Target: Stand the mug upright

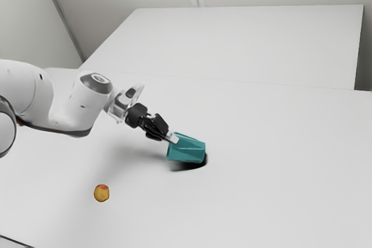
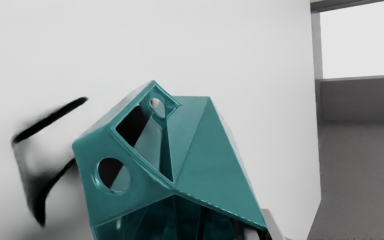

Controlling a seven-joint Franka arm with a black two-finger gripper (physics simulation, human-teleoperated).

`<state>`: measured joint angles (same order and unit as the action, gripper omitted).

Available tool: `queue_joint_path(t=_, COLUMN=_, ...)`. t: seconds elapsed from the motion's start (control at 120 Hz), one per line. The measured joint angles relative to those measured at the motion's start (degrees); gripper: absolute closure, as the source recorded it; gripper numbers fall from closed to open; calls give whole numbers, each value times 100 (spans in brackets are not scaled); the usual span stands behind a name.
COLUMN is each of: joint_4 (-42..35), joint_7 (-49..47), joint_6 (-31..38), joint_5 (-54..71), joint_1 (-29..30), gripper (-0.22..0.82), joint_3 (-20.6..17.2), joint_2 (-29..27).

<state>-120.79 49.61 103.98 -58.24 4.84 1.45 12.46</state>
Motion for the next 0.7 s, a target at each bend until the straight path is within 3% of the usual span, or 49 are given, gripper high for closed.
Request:
queue_joint_path(t=0.242, joint_4=43, joint_7=72, joint_6=-190, joint_5=255, joint_1=5, gripper=78, joint_3=208, joint_2=-676)
queue_joint_path(t=0.383, joint_4=541, joint_7=-117, joint_6=-233, joint_5=1496, joint_1=25, gripper=78, joint_3=361, joint_2=-899)
queue_joint_path(t=0.7, joint_4=1145, joint_7=-890, joint_6=77, joint_5=4292, joint_1=-17, gripper=79, joint_3=348, joint_2=-828)
